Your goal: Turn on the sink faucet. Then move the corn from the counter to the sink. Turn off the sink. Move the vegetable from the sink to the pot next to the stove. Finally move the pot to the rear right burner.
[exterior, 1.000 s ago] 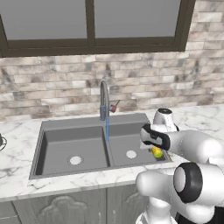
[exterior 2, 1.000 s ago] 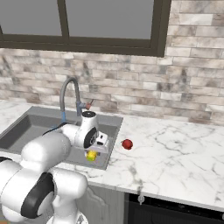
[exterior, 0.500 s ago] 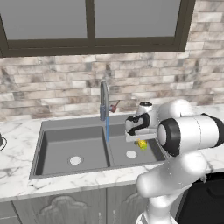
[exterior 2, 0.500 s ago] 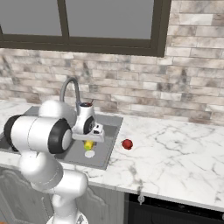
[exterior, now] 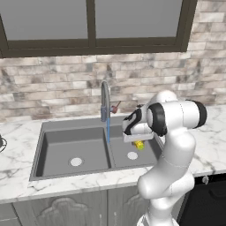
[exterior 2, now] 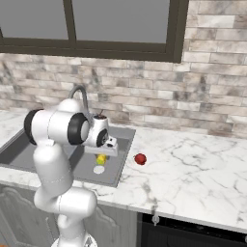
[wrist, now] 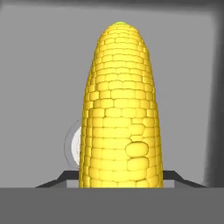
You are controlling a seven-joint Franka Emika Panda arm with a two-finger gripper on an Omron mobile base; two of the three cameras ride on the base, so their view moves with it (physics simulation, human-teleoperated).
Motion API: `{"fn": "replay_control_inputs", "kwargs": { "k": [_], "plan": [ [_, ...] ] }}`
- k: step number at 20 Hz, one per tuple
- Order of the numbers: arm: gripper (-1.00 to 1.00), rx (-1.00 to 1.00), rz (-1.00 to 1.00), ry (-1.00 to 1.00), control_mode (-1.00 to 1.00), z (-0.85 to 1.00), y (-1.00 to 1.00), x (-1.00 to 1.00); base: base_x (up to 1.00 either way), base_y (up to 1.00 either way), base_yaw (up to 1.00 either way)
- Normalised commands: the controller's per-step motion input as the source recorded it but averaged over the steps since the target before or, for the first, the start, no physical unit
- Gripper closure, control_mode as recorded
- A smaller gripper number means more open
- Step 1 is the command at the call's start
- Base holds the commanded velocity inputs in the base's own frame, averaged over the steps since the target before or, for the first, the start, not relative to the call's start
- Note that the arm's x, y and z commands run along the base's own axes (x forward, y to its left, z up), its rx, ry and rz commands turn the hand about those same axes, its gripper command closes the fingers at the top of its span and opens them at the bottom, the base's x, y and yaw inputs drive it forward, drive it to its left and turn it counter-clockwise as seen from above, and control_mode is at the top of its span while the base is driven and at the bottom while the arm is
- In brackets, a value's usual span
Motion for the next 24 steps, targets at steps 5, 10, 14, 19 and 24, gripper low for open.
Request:
{"fn": "replay_control_inputs", "kwargs": {
  "k": [5, 10, 14, 19, 24],
  "plan": [
    [1.00, 0.00, 0.00, 0.00, -1.00, -0.38, 0.00, 0.28, 0.00, 0.00, 0.00],
    [1.00, -0.01, 0.00, 0.01, -1.00, -0.27, 0.01, 0.05, 0.00, 0.00, 0.00],
    [1.00, 0.00, 0.03, 0.00, -1.00, -0.23, 0.10, 0.04, 0.00, 0.00, 0.00],
    [1.00, 0.01, 0.03, 0.00, -1.00, -0.21, 0.14, 0.08, 0.00, 0.00, 0.00],
    [-1.00, 0.01, 0.06, 0.00, -1.00, -0.23, 0.18, 0.07, 0.00, 0.00, 0.00]
  ]
}}
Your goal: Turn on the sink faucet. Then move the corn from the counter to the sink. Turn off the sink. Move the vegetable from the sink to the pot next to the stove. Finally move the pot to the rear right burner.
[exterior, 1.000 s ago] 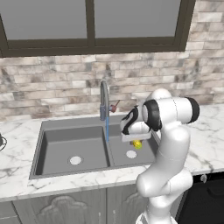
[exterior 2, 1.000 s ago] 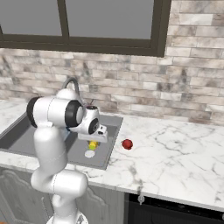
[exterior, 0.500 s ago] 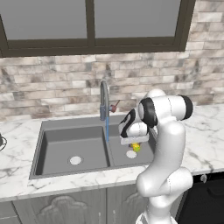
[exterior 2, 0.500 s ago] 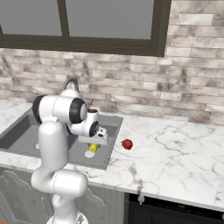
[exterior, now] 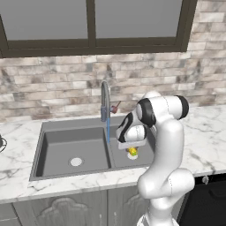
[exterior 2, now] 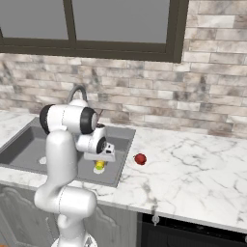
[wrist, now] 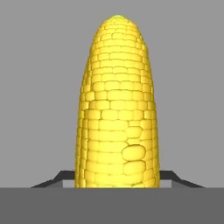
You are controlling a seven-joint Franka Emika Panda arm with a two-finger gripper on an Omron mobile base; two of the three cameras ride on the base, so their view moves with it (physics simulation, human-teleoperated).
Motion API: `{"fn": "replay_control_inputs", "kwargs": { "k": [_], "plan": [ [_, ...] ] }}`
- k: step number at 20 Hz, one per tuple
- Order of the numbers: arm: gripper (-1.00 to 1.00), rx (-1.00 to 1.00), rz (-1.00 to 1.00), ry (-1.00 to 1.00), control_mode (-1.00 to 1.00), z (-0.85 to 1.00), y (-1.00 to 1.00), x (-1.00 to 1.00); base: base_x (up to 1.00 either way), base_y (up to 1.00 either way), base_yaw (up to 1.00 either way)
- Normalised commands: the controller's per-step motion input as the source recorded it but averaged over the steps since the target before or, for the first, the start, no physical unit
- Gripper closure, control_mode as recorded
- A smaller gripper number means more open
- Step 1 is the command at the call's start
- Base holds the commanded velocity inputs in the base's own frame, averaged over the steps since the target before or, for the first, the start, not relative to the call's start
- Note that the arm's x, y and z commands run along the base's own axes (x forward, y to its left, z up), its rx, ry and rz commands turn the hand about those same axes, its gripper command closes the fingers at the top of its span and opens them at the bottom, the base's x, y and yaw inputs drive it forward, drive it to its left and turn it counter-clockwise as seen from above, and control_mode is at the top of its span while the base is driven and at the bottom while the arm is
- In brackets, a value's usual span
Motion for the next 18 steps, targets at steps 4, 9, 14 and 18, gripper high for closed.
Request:
{"fn": "replay_control_inputs", "kwargs": {
  "k": [4, 9, 14, 18],
  "plan": [
    [-1.00, 0.04, 0.05, -0.01, -1.00, -0.02, 0.03, 0.02, 0.00, 0.00, 0.00],
    [-1.00, 0.00, 0.02, -0.04, -1.00, 0.35, 0.00, -0.04, 0.00, 0.00, 0.00],
    [-1.00, 0.00, 0.00, -0.08, -1.00, 0.55, -0.01, -0.11, 0.00, 0.00, 0.00],
    [-1.00, 0.00, 0.05, -0.16, -1.00, 0.52, -0.01, -0.21, 0.00, 0.00, 0.00]
  ]
}}
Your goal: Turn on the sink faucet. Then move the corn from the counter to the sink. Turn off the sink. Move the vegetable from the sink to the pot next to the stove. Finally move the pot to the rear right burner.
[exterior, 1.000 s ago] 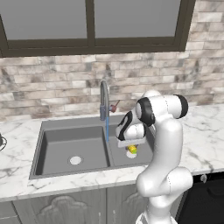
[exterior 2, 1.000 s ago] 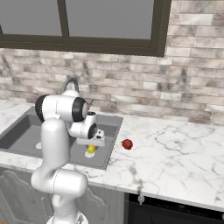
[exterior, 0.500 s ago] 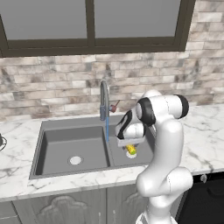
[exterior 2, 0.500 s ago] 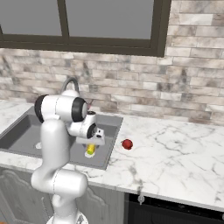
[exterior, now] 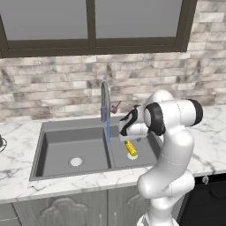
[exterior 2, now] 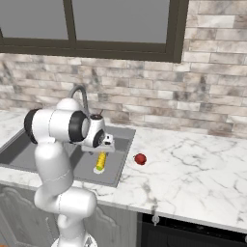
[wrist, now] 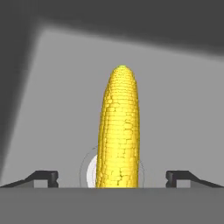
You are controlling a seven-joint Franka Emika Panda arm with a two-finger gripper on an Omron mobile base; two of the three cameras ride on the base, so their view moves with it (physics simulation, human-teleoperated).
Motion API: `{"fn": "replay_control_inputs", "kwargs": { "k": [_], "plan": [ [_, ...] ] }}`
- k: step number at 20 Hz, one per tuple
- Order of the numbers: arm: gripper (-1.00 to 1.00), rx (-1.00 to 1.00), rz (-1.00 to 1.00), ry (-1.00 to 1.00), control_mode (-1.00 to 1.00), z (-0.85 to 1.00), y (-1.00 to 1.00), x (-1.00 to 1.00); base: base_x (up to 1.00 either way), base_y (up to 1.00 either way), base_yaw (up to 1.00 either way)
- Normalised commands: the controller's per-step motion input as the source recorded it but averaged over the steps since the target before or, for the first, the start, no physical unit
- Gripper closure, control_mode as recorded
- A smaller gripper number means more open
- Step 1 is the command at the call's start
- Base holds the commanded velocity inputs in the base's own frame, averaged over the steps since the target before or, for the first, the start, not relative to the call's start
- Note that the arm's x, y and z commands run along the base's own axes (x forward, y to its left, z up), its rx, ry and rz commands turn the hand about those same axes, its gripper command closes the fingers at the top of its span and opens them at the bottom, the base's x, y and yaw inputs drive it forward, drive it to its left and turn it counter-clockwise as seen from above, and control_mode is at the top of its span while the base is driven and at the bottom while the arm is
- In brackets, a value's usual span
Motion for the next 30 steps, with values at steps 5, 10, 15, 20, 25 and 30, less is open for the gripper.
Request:
{"fn": "replay_control_inputs", "kwargs": {
  "k": [5, 10, 15, 20, 25, 30],
  "plan": [
    [-1.00, 0.01, 0.17, -0.17, -1.00, 0.48, -0.03, -0.24, 0.00, 0.00, 0.00],
    [-1.00, 0.07, 0.23, -0.20, -1.00, 0.51, -0.09, -0.22, 0.00, 0.00, 0.00],
    [-1.00, 0.10, 0.30, -0.20, -1.00, 0.57, -0.06, -0.09, 0.00, 0.00, 0.00],
    [-1.00, 0.10, 0.32, -0.18, -1.00, 0.62, -0.08, 0.00, 0.00, 0.00, 0.00],
    [-1.00, 0.12, 0.28, -0.15, -1.00, 0.45, -0.10, 0.00, 0.00, 0.00, 0.00],
    [-1.00, 0.13, 0.23, -0.12, -1.00, 0.27, -0.20, 0.00, 0.00, 0.00, 0.00]
  ]
}}
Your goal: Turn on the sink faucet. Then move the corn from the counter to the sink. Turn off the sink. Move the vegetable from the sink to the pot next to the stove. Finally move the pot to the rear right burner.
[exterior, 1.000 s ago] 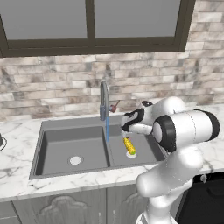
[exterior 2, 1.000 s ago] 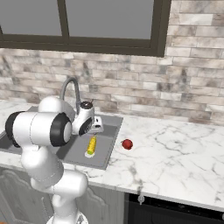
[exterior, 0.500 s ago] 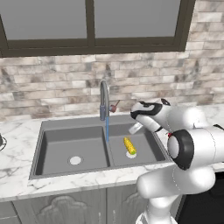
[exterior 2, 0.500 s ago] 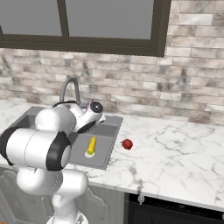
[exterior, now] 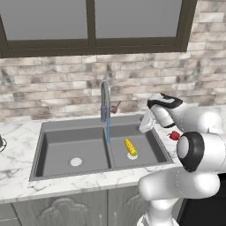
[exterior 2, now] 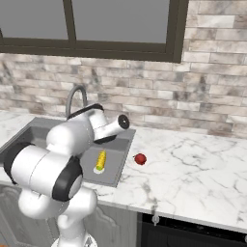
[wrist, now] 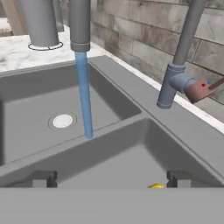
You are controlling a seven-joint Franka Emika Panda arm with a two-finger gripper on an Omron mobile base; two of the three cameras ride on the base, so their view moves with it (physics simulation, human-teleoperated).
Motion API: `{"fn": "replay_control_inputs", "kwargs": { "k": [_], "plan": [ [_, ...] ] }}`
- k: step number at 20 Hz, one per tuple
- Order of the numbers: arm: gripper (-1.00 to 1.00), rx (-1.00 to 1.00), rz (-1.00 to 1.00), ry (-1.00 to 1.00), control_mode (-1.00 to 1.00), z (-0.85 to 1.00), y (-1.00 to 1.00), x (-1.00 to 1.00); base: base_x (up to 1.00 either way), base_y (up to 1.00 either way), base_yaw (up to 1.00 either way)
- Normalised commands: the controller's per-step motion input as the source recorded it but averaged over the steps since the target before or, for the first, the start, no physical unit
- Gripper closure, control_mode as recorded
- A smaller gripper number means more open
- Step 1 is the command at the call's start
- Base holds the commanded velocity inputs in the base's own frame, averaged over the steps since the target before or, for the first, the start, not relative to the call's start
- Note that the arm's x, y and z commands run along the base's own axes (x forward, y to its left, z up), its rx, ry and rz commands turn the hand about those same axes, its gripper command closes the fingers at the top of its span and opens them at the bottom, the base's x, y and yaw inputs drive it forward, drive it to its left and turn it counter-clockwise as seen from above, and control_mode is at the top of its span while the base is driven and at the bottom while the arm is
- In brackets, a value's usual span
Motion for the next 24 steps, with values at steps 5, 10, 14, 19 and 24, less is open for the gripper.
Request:
{"fn": "replay_control_inputs", "kwargs": {
  "k": [5, 10, 14, 19, 24],
  "plan": [
    [-1.00, 0.15, 0.13, -0.03, -1.00, 0.06, -0.24, 0.04, 0.00, 0.00, 0.00],
    [-1.00, 0.20, 0.10, 0.00, -1.00, 0.00, -0.14, 0.38, 0.00, 0.00, 0.00],
    [-1.00, 0.21, 0.13, 0.00, -1.00, 0.02, -0.03, 0.58, 0.00, 0.00, 0.00],
    [-1.00, 0.08, 0.10, 0.00, -1.00, 0.00, 0.11, 0.56, 0.00, 0.00, 0.00],
    [-1.00, 0.06, 0.03, 0.00, -1.00, 0.00, 0.42, 0.51, 0.00, 0.00, 0.00]
  ]
}}
